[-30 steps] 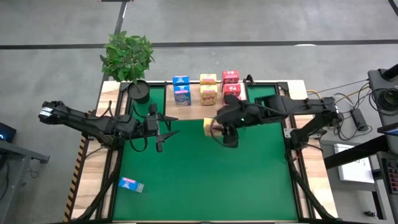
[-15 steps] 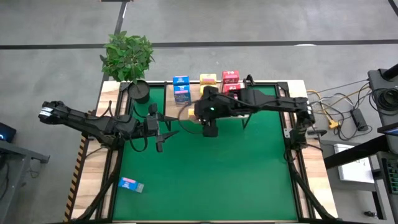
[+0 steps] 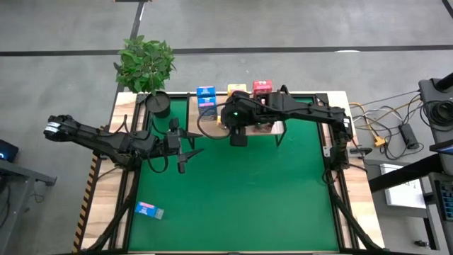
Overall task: Stack cereal on shelf
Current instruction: Put the yellow cereal box on the shelf aligned with the other yellow cereal boxes
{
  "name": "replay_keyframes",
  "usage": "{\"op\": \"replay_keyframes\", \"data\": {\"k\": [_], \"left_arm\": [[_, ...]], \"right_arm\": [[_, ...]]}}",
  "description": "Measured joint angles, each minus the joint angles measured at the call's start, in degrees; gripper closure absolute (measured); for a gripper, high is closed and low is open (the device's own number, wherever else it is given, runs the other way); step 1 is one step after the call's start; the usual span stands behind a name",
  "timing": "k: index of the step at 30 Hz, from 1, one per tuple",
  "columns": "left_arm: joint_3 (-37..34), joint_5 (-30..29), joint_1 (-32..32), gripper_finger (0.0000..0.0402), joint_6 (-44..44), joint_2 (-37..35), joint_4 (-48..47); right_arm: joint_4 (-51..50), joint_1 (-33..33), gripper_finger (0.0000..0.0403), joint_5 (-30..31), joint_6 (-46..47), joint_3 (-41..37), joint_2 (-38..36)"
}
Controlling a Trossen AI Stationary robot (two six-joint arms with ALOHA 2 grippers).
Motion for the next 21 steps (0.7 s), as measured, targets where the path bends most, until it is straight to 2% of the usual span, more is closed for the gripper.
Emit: {"op": "replay_keyframes", "data": {"k": [21], "left_arm": [[0.0,0.0,0.0,0.0200,0.0,0.0,0.2]], "right_arm": [[-0.1,0.0,0.0172,0.1,0.4,-0.3,0.1]]}}
